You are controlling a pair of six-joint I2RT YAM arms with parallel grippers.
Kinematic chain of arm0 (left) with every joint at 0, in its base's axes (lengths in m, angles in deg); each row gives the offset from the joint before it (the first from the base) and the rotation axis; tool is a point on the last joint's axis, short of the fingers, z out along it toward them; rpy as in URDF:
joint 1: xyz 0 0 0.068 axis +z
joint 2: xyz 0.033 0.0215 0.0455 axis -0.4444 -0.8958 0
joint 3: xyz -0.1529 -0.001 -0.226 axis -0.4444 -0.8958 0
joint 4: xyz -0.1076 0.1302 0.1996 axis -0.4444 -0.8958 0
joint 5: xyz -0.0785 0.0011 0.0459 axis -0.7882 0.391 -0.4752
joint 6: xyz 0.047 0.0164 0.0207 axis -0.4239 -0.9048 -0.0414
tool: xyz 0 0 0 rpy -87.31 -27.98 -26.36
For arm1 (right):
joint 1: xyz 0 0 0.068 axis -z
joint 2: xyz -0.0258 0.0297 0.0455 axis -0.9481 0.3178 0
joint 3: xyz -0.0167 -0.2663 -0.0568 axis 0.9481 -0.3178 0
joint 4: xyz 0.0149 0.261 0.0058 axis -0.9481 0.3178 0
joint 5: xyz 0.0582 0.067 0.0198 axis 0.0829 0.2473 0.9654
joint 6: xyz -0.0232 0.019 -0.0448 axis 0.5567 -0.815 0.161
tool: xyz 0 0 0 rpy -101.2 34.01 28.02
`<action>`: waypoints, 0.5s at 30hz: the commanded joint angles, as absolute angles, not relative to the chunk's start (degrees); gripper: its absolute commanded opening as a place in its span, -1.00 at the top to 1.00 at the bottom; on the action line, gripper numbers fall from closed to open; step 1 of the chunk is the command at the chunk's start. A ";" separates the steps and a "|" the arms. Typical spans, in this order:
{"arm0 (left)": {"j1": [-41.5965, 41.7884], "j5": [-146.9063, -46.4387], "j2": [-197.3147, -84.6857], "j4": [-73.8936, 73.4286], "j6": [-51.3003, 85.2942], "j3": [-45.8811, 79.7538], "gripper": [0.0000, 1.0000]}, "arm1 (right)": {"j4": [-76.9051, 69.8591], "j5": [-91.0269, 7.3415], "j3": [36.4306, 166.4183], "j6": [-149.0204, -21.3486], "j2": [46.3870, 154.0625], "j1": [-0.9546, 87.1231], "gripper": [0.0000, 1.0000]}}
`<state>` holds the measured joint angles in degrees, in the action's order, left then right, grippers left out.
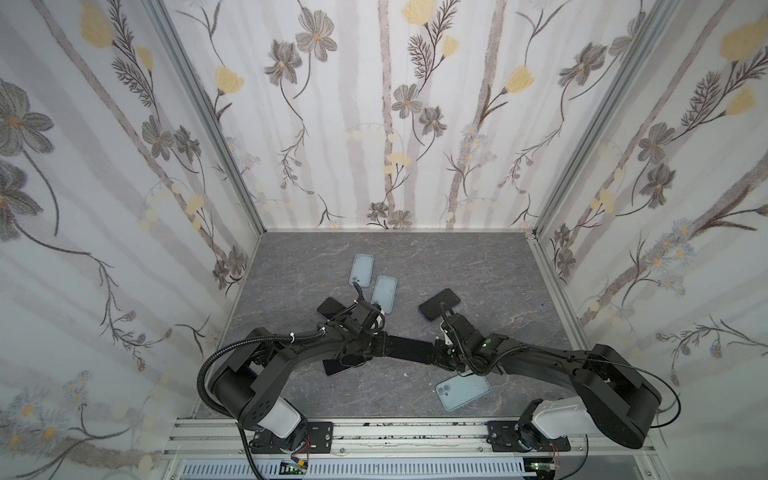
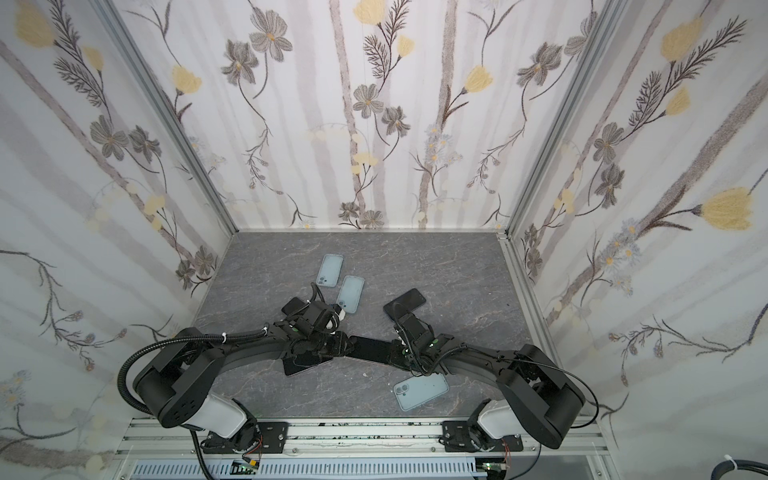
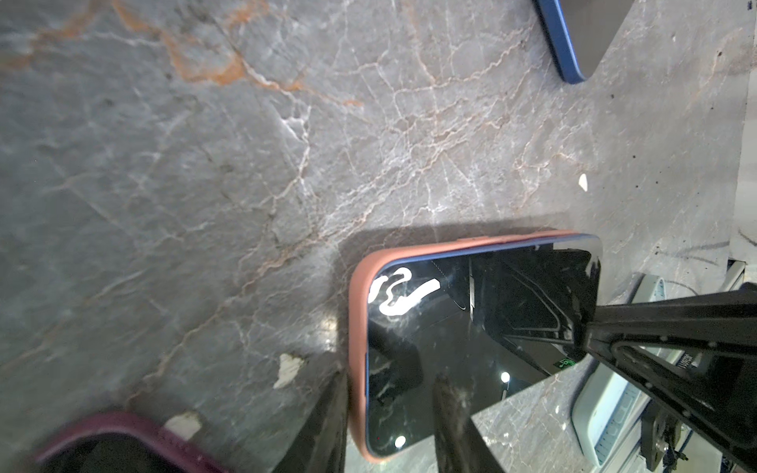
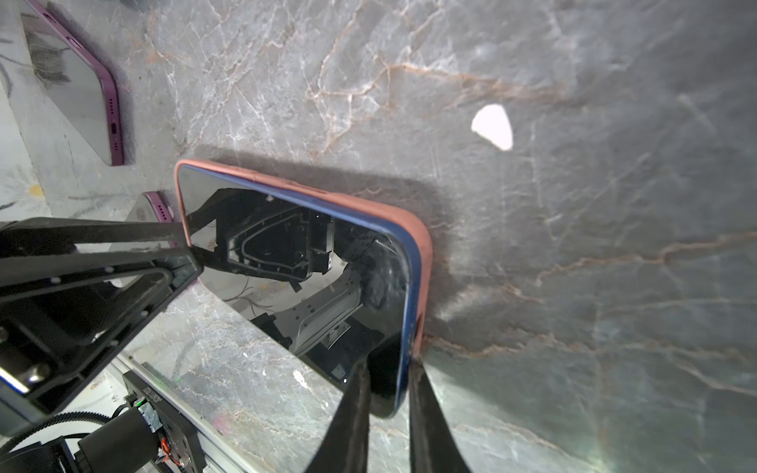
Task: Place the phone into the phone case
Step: 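Press the phone into the case with the right gripper while the left holds it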
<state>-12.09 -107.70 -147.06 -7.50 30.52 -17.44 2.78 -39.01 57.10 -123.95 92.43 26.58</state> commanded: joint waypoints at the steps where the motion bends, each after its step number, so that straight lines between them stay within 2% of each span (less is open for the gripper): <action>1: -12.12 -109.71 -147.08 -9.64 30.53 -17.89 0.27 | 2.30 -37.89 57.11 -123.21 93.81 26.34 0.70; 12: -12.23 -109.83 -146.57 -9.46 30.58 -18.76 0.30 | 3.29 -37.55 56.81 -122.74 96.53 25.85 0.81; 15: -12.21 -108.82 -146.35 -9.74 30.46 -19.00 0.30 | 6.55 -38.65 58.14 -121.82 96.62 25.46 0.77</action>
<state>-12.03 -107.27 -146.12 -7.59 30.39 -18.46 2.28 -38.38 58.02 -123.93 94.94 26.30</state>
